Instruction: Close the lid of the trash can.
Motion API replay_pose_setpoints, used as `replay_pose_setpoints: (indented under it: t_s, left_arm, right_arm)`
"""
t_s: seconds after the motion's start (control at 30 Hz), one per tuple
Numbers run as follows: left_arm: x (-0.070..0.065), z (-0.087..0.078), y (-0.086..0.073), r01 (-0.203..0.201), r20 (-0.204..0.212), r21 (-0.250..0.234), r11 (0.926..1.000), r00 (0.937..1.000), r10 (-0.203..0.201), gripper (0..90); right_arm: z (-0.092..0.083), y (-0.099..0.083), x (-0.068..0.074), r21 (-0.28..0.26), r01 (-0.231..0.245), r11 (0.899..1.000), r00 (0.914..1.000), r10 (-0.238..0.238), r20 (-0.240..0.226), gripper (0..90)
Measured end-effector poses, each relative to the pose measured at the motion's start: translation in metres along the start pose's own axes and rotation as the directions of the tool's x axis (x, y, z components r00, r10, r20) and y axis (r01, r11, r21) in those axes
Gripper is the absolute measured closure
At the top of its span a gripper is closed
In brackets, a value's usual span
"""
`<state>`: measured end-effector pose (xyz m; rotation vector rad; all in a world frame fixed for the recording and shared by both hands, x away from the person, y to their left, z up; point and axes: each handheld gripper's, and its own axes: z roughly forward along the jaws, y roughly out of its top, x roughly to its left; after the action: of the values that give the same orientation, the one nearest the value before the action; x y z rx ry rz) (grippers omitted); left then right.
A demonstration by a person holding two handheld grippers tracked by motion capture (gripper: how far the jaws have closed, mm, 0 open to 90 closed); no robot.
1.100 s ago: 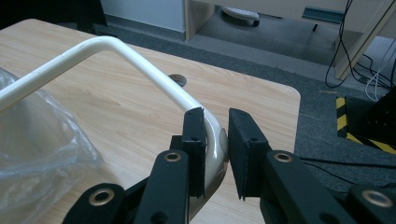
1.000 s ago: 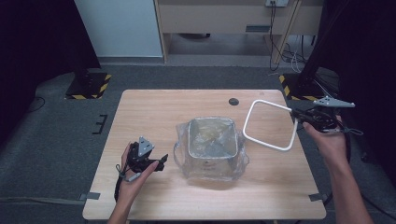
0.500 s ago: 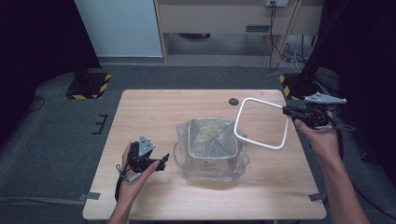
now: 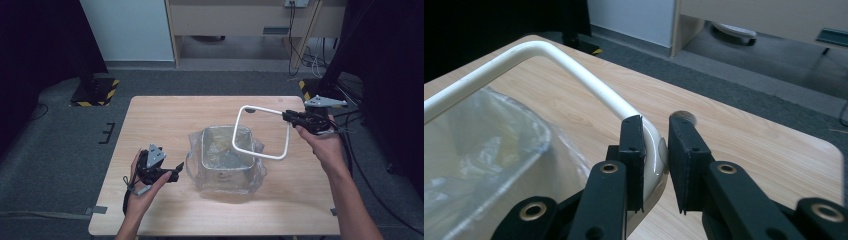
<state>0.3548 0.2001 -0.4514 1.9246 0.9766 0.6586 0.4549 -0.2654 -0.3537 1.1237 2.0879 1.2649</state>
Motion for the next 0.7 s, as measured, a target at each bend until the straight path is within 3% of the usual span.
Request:
replay_pose_setpoints:
  t_s: [0.23, 0.43, 0.7]
  left_arm:
    - [-0.007, -0.004, 0.012, -0.002, 0.026, -0.053, 0.9986, 0.9997, 0.003, 6.2]
    - [-0.013, -0.004, 0.021, -0.007, 0.038, -0.057, 0.9983, 0.9993, 0.009, 6.2]
    - [-0.021, -0.007, 0.034, 0.014, 0.059, -0.11, 0.9938, 0.9982, -0.008, 5.7]
  right_arm:
    - [0.02, 0.006, 0.019, 0.008, 0.027, 1.0, 0.9976, -0.026, -0.065, 77.3]
    - [0.038, 0.007, 0.032, 0.022, 0.032, 0.999, 0.9918, -0.03, -0.124, 77.3]
    - [0.055, 0.008, 0.046, 0.039, 0.03, 0.999, 0.9843, -0.023, -0.175, 77.2]
